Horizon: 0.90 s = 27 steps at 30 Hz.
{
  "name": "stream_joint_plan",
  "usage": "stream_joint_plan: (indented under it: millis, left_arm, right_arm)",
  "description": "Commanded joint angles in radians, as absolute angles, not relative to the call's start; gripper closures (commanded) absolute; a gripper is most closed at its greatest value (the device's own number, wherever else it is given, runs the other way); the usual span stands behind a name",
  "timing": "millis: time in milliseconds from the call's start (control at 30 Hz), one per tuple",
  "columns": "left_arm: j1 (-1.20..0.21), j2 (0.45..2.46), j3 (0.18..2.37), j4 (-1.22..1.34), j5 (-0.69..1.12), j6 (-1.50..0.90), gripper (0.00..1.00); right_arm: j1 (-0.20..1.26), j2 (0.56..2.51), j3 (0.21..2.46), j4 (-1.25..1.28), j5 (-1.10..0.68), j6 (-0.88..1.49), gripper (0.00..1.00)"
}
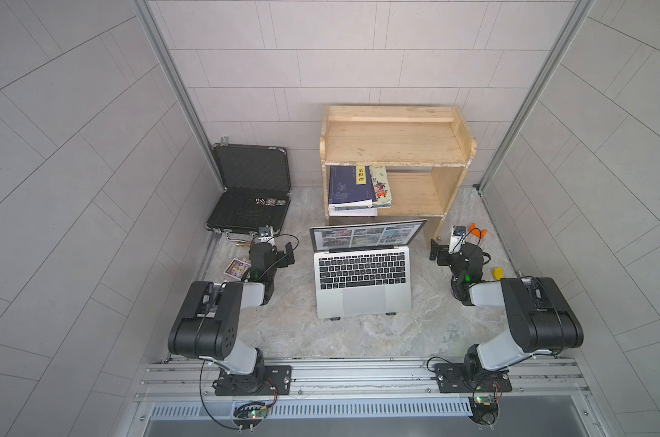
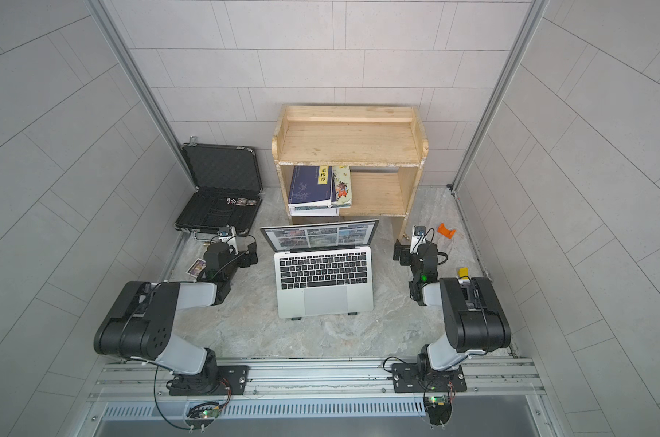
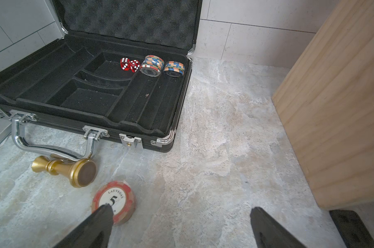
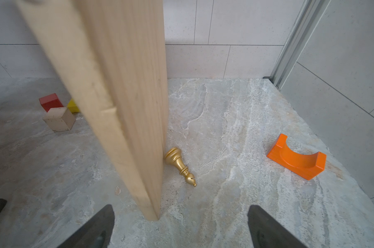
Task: Close the laptop lid and set it aside
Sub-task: Close the lid of the laptop.
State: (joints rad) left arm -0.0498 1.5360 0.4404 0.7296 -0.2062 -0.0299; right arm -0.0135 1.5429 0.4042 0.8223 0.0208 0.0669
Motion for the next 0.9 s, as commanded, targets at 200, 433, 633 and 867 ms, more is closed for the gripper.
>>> stream_joint_plan:
  millis: [200,433,633,867]
  left_arm:
    - [-0.063,1.299,0.649,0.209,-0.285,-0.144,0.0]
    - [-0.069,1.124,0.745,-0.099,-0.202,-0.465,0.0]
    - [-0.068,0.995,0.877,-0.321,-0.147,-0.591,0.0]
    - [-0.069,0.901,1.111,-0.57,-0.068,-0.649,0.0]
  right_arm:
    - [-0.021,1.255,0.588,0.278,0.27,0.224,0.0]
    - [-0.021,1.044,0.66,0.001,0.302,0.395,0.0]
    - [-0.022,0.936,0.756,-0.21,0.239,0.556,0.0]
    - [-0.02,0.826,0.878,-0.387,0.172,0.673,0.04]
